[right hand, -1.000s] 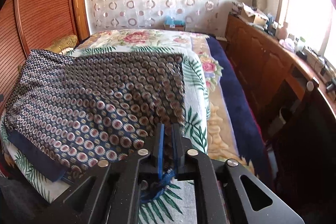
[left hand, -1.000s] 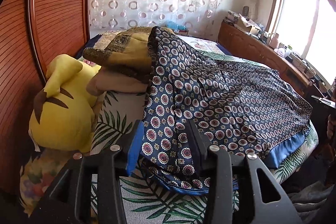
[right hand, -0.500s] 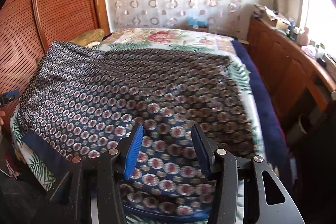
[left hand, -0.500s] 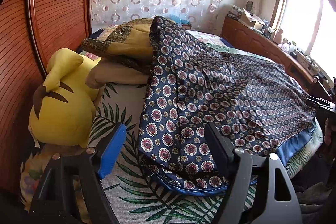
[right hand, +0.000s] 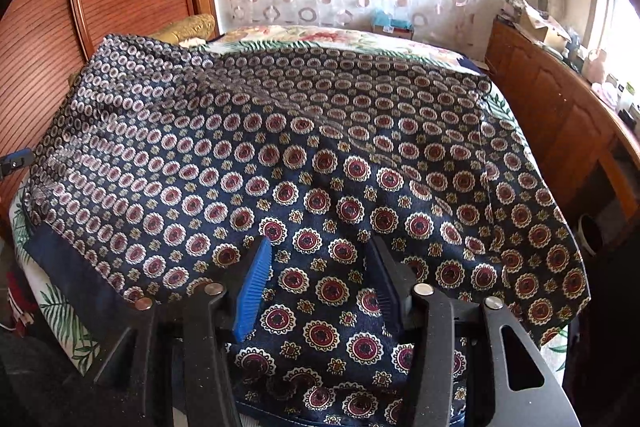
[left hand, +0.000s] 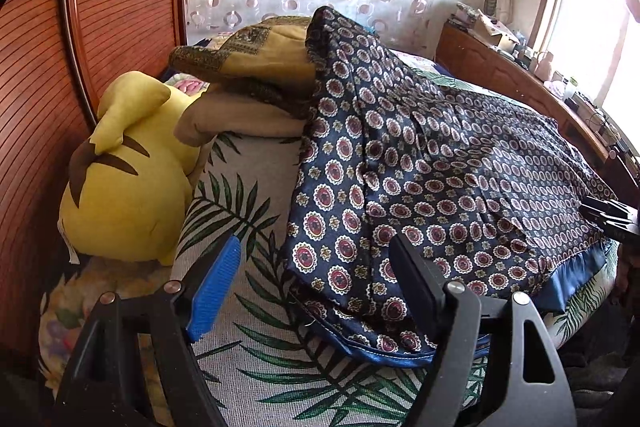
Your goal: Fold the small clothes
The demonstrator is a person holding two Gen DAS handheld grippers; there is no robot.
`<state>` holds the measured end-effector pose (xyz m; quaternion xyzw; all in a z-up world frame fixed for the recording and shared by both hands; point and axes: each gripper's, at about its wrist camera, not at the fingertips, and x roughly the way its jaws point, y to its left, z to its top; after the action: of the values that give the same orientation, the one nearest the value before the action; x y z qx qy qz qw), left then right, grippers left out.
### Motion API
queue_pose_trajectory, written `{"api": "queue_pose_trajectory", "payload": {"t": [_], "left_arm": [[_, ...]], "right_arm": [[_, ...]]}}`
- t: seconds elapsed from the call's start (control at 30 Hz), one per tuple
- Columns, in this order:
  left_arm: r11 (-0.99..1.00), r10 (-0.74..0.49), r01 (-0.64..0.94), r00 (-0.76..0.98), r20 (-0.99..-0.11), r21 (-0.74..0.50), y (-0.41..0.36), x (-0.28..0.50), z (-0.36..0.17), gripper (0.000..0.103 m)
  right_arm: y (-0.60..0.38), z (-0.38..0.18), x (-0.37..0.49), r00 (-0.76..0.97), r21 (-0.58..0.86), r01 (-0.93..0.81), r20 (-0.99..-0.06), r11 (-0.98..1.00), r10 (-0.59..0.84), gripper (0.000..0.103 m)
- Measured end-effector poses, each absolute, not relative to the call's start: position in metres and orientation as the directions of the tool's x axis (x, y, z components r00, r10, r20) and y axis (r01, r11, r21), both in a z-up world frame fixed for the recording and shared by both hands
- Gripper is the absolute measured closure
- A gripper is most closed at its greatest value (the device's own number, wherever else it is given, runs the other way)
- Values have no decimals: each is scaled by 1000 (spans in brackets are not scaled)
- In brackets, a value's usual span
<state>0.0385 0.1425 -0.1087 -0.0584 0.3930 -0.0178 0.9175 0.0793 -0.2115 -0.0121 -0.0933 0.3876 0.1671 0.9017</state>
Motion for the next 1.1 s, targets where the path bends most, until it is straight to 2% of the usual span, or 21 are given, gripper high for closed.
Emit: {"api": "queue_pose_trajectory", "payload": {"t": [0.3, 0.77, 0.8, 0.83, 0.93, 1.03, 1.1], "left_arm": [[989, -90, -28, 669, -738, -145, 148, 36, -120, 26], [983, -123, -19, 676, -727, -184, 142, 34, -124, 26], [982, -126, -19, 677, -725, -188, 141, 34, -124, 29], [981, -128, -18, 679, -723, -191, 140, 34, -123, 39], [978, -148, -7, 684, -714, -209, 139, 33, -122, 58], [975, -161, 1, 684, -711, -220, 139, 32, -121, 65], [978, -154, 0, 679, -718, -210, 138, 33, -123, 65]], "right_arm": [[-209, -14, 82, 640, -52, -370, -738, 927, 214, 35], [-213, -13, 82, 640, -48, -368, -738, 929, 215, 30], [-213, -13, 82, 640, -48, -368, -738, 929, 215, 29], [-213, -13, 82, 640, -48, -368, -738, 929, 216, 29], [-213, -13, 82, 640, -49, -370, -737, 928, 216, 28], [-212, -13, 83, 640, -48, -369, -737, 928, 216, 28], [-212, -13, 83, 640, -49, -369, -738, 928, 216, 27]]}}
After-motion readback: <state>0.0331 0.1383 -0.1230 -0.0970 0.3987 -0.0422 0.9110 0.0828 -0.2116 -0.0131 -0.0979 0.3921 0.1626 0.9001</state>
